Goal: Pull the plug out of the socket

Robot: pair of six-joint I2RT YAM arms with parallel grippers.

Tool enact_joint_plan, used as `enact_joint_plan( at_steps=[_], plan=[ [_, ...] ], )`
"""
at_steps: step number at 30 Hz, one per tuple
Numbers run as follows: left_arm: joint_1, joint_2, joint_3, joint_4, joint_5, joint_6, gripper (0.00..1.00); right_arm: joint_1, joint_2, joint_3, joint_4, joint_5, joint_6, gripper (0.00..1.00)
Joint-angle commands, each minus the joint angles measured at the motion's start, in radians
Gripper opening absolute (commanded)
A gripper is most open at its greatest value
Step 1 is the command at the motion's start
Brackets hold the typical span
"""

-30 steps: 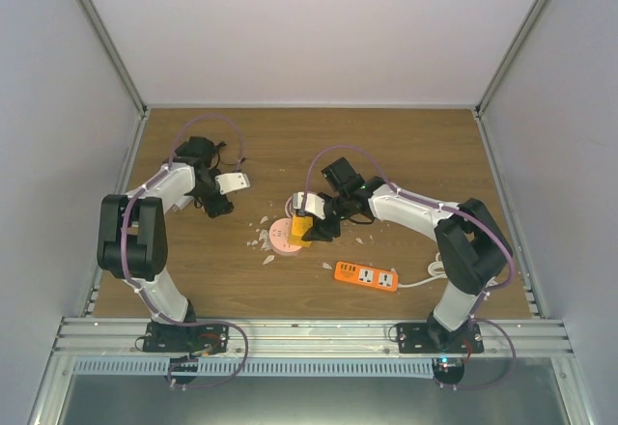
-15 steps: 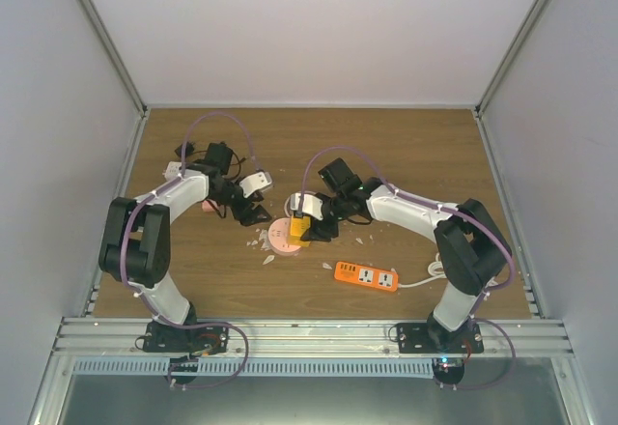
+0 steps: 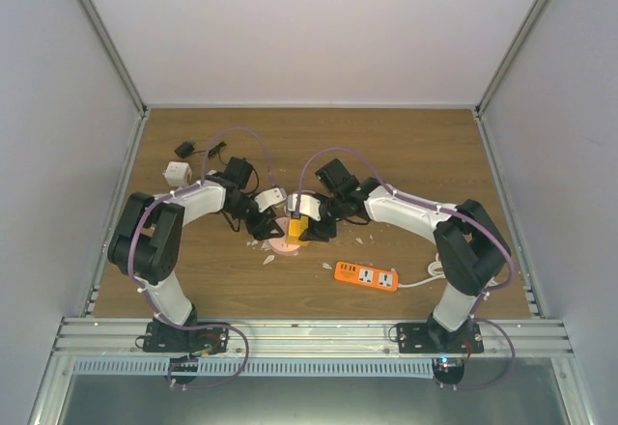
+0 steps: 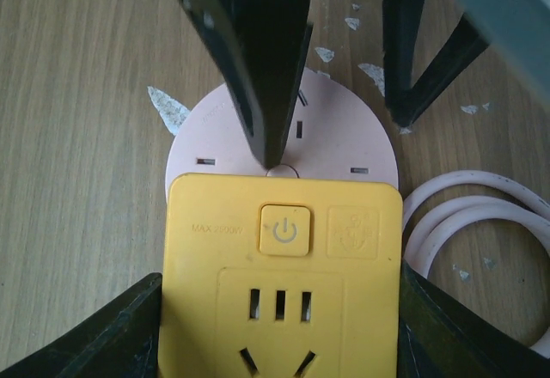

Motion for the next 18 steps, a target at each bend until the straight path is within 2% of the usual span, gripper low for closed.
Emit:
enact_joint_plan(
  at_steps=[1, 4, 7, 18],
  plan=[
    [-0.039, 0.021, -0.037, 0.079, -0.096, -0.02, 0.77, 0.011, 0.016, 0.032, 0.017, 0.028, 0.005, 0.6],
    [-0.069, 0.032, -0.061, 0.099, -0.169, -0.012, 0.76, 0.019, 0.019, 0.036, 0.017, 0.035, 0.016, 0.7],
    [-0.074, 0.036, -0.075, 0.114, -0.194, -0.019, 0.75, 0.033, 0.021, 0.046, 0.013, 0.03, 0.028, 0.74],
    [-0.073, 0.047, -0.101, 0.144, -0.223, -0.04, 0.72, 0.076, 0.046, 0.038, 0.024, 0.115, 0.027, 0.77]
  ],
)
